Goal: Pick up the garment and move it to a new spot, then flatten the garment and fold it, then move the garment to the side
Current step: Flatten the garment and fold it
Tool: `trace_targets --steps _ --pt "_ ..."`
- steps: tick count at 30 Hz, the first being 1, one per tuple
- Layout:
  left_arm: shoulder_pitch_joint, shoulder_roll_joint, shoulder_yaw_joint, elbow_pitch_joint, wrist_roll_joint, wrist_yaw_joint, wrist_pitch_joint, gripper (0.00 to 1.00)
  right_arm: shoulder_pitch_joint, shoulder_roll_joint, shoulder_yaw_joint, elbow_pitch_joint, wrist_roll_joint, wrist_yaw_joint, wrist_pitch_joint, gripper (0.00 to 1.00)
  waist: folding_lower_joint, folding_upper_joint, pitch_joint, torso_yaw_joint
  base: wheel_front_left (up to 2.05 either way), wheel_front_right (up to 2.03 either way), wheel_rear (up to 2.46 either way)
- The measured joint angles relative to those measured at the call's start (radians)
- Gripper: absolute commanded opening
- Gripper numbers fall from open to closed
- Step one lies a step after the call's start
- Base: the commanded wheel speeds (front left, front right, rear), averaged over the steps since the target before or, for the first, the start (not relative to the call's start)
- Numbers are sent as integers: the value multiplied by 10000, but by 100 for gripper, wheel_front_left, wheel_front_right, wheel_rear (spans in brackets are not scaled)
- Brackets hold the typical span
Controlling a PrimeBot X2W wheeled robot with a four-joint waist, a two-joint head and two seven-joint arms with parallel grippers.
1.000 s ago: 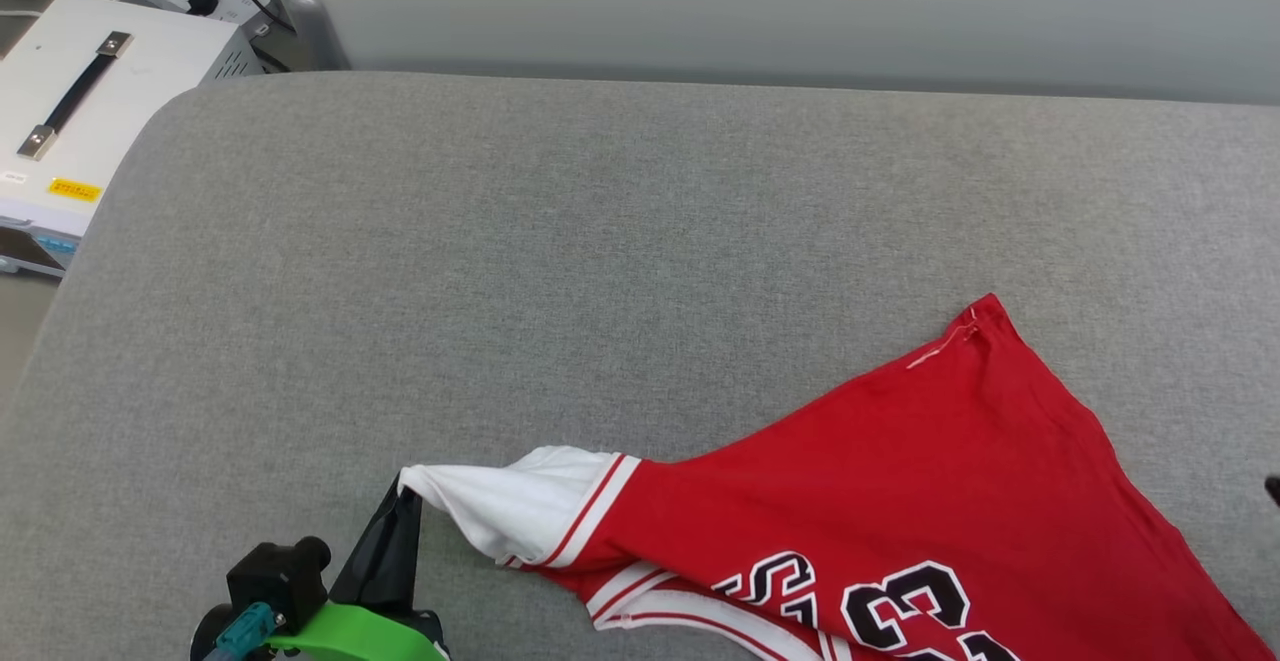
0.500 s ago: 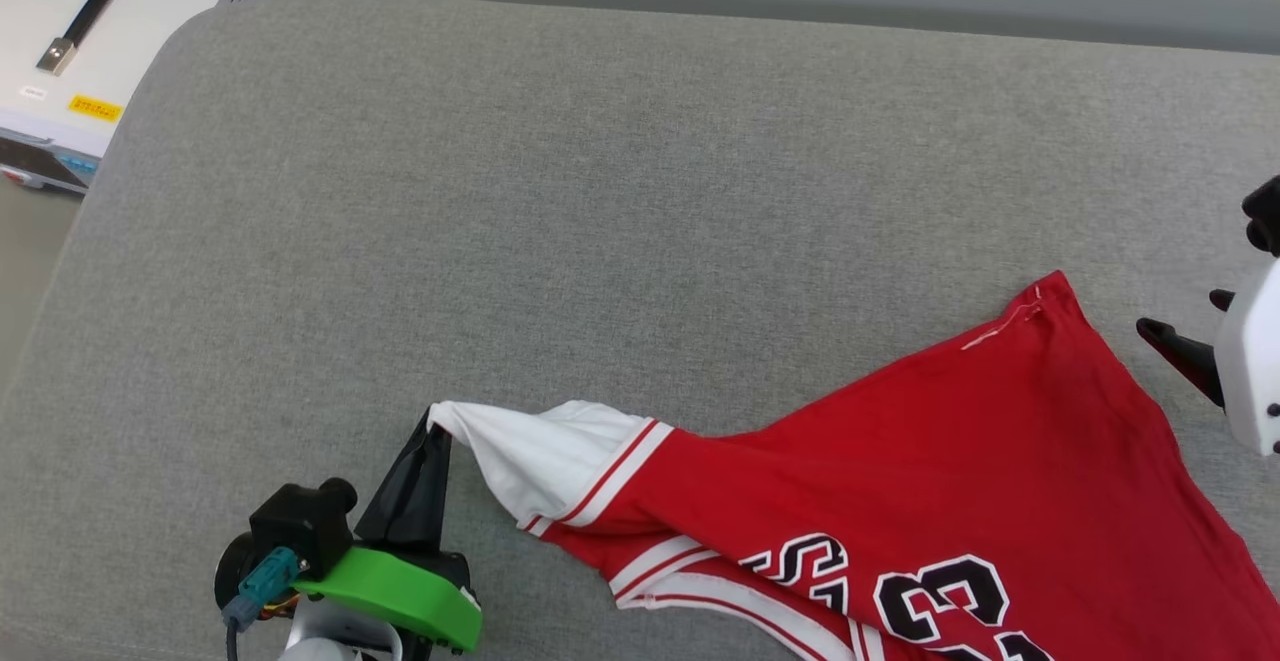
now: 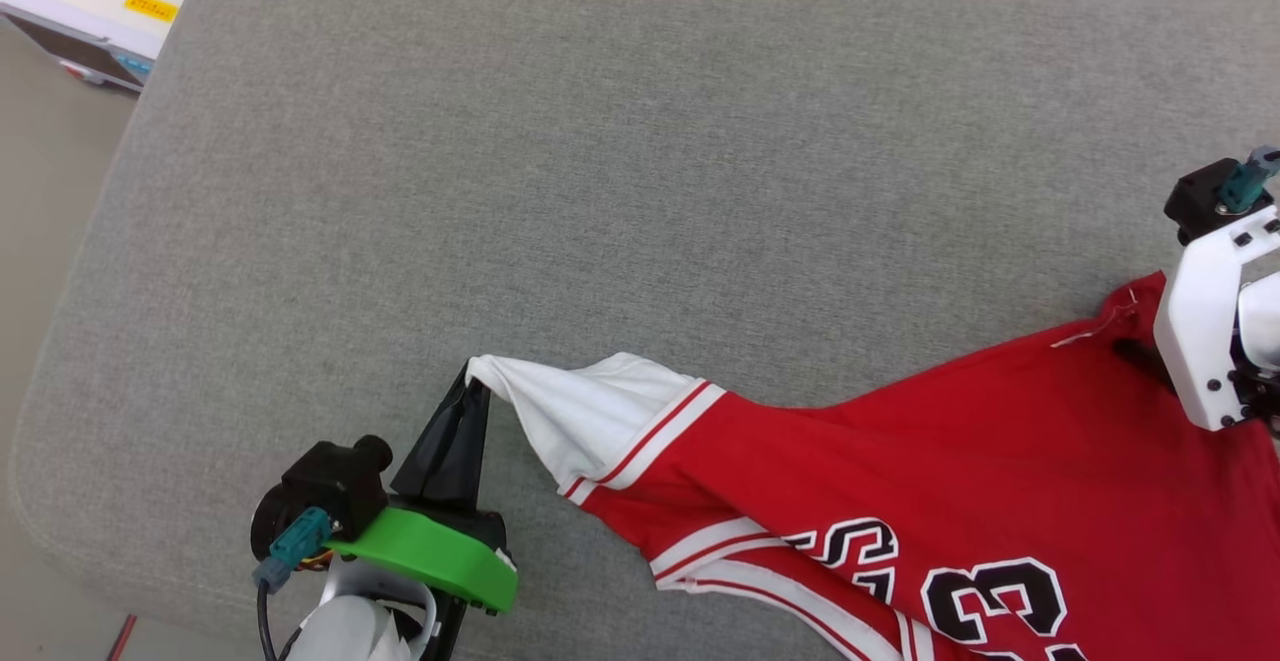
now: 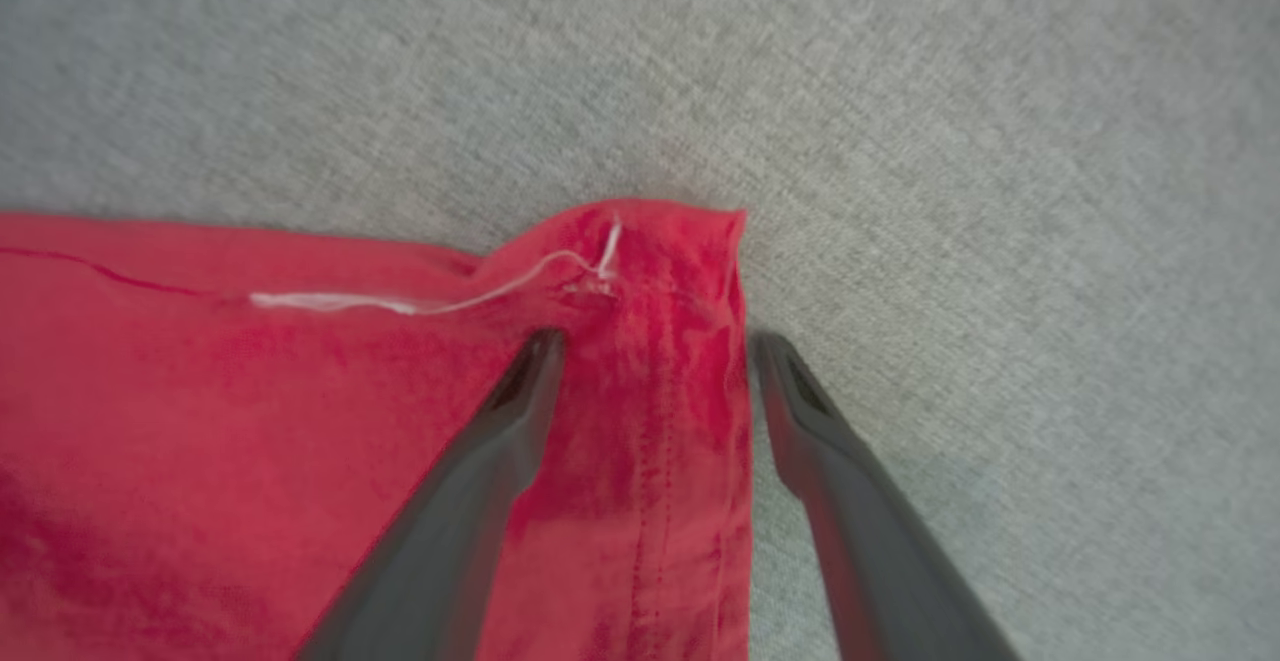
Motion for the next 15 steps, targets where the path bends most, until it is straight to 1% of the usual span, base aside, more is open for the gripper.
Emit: trace_targets --steps 2,3,8,12,15 --pt "-3 -27 -8 12 0 0 0 0 -57 -94 144 142 272 0 40 100 0 0 38 72 0 0 0" --pt "-3 -31 6 17 0 0 0 0 -104 -123 240 146 357 0 23 0 0 0 39 83 0 0 0" --pt "11 -29 123 33 13 0 0 0 -201 -67 516 261 844 0 -740 0 0 0 -105 -18 0 0 0" --pt "18 -6 130 10 79 -27 0 0 -208 25 627 251 1127 0 -1649 0 0 0 -395 -163 0 0 0" --pt "17 113 144 -65 88 -27 0 0 -208 -10 663 90 1260 0 -2385 0 0 0 -668 -267 0 0 0"
